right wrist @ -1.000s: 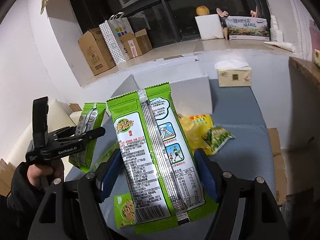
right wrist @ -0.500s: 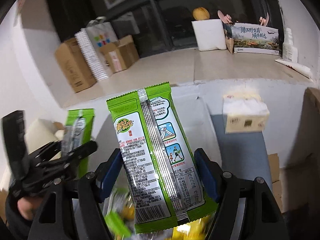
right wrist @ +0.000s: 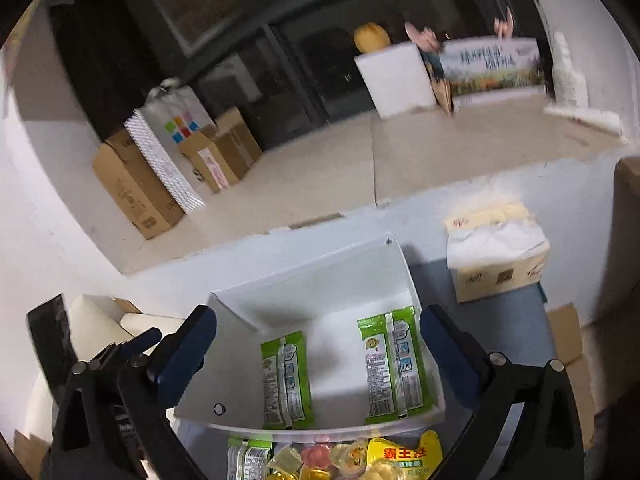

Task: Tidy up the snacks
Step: 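Carry the stick packet into the white box and release it, then grasp a green seaweed-snack packet with the right gripper, then lift the seaweed packet into the white box and open the right gripper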

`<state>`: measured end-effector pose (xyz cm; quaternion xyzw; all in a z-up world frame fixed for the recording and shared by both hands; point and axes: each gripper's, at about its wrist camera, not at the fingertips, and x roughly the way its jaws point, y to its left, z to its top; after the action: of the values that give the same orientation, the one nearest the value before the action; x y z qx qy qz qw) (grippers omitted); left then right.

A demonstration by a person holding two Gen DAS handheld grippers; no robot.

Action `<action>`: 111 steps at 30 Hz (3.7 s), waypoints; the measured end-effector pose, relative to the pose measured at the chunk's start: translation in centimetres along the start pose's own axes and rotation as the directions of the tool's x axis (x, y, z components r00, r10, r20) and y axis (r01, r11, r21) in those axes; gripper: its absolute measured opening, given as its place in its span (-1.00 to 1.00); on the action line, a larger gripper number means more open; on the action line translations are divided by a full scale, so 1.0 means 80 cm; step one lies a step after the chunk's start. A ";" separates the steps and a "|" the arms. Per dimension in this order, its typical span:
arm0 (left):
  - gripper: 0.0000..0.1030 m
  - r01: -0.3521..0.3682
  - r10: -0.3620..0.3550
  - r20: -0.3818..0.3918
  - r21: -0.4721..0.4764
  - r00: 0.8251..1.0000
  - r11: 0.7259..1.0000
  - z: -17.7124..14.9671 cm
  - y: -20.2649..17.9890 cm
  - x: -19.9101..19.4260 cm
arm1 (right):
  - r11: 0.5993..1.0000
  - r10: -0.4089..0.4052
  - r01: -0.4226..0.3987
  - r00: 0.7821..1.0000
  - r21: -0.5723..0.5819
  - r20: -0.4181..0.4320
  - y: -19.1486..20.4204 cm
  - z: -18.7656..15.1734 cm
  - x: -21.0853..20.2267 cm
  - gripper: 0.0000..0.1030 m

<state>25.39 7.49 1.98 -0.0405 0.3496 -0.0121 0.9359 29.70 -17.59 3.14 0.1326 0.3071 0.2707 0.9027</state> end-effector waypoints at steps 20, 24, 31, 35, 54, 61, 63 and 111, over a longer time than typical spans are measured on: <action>1.00 0.113 -0.097 -0.101 0.167 0.990 0.979 -0.252 -0.053 -0.112 | 0.983 0.093 -0.099 0.994 -0.154 -0.050 0.033 -0.225 -0.168 1.00; 1.00 0.121 -0.089 -0.145 0.225 0.985 0.967 -0.269 -0.056 -0.095 | 0.983 0.091 -0.104 0.992 -0.153 -0.087 0.029 -0.239 -0.177 1.00; 1.00 0.135 -0.077 -0.246 0.231 0.966 0.963 -0.285 -0.040 -0.045 | 0.982 0.085 -0.095 0.994 -0.164 -0.070 0.029 -0.246 -0.195 1.00; 0.39 0.160 -0.095 -0.285 0.216 0.954 0.963 -0.289 -0.033 -0.032 | 0.982 0.073 -0.085 0.994 -0.167 -0.076 0.029 -0.251 -0.197 1.00; 0.34 0.216 -0.207 -0.100 0.086 0.973 0.973 -0.282 -0.012 -0.155 | 0.384 -0.033 -0.455 0.863 -0.803 -0.504 0.074 -0.326 -0.109 1.00; 0.34 0.219 -0.210 -0.108 0.080 0.972 0.972 -0.284 -0.009 -0.152 | 0.147 -0.178 -0.619 0.751 -0.772 -0.636 0.092 -0.369 -0.063 1.00; 0.34 0.229 -0.220 -0.110 0.073 0.969 0.971 -0.282 -0.010 -0.149 | 0.136 -0.189 -0.634 0.738 -0.761 -0.648 0.093 -0.372 -0.058 1.00; 0.35 0.138 -0.124 0.144 -0.085 0.982 0.987 -0.089 -0.011 -0.126 | 0.993 -0.048 0.048 0.999 -0.112 -0.004 0.012 -0.087 -0.091 0.32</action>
<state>13.12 6.68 3.24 -0.1084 0.2808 -0.0544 0.9521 20.10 -20.47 1.68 0.0737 0.2975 0.2660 0.9140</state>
